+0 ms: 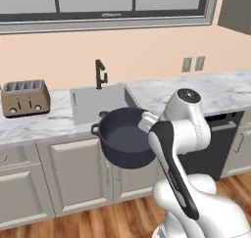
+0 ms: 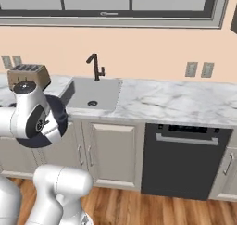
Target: Move the pot and pan from the stove into the sink.
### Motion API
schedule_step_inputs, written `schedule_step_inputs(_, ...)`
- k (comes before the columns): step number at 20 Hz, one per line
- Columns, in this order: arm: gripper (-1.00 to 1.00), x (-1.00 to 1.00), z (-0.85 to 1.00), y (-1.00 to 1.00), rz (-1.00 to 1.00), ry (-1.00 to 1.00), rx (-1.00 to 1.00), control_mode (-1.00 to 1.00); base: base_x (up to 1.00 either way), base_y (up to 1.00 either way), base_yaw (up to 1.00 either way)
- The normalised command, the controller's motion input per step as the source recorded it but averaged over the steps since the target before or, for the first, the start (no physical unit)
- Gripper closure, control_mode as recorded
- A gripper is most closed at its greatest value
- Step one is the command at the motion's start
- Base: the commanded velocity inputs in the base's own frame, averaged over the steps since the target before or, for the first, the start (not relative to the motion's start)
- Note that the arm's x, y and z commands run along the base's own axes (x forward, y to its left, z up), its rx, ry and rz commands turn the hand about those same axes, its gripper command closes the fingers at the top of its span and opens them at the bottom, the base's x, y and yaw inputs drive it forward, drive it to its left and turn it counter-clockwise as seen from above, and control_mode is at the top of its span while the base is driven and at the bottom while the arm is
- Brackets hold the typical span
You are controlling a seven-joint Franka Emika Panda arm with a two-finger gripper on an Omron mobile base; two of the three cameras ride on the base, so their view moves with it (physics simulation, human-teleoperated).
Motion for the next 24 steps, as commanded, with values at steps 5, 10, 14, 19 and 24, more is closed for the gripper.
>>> schedule_step_inputs(5,1.00,0.00,0.00,0.00,0.00,0.00,0.00,1.00,0.12,-0.74,-0.02)
schedule_step_inputs(10,1.00,0.00,0.00,0.00,0.00,0.00,0.00,1.00,0.09,-0.35,-0.01)
schedule_step_inputs(14,1.00,0.00,0.00,0.00,0.00,0.00,0.00,1.00,0.42,0.00,0.00)
schedule_step_inputs(19,1.00,0.00,0.00,0.00,0.00,0.00,0.00,1.00,0.78,0.06,0.00)
schedule_step_inputs(24,1.00,0.00,0.00,0.00,0.00,0.00,0.00,1.00,0.80,0.09,0.00)
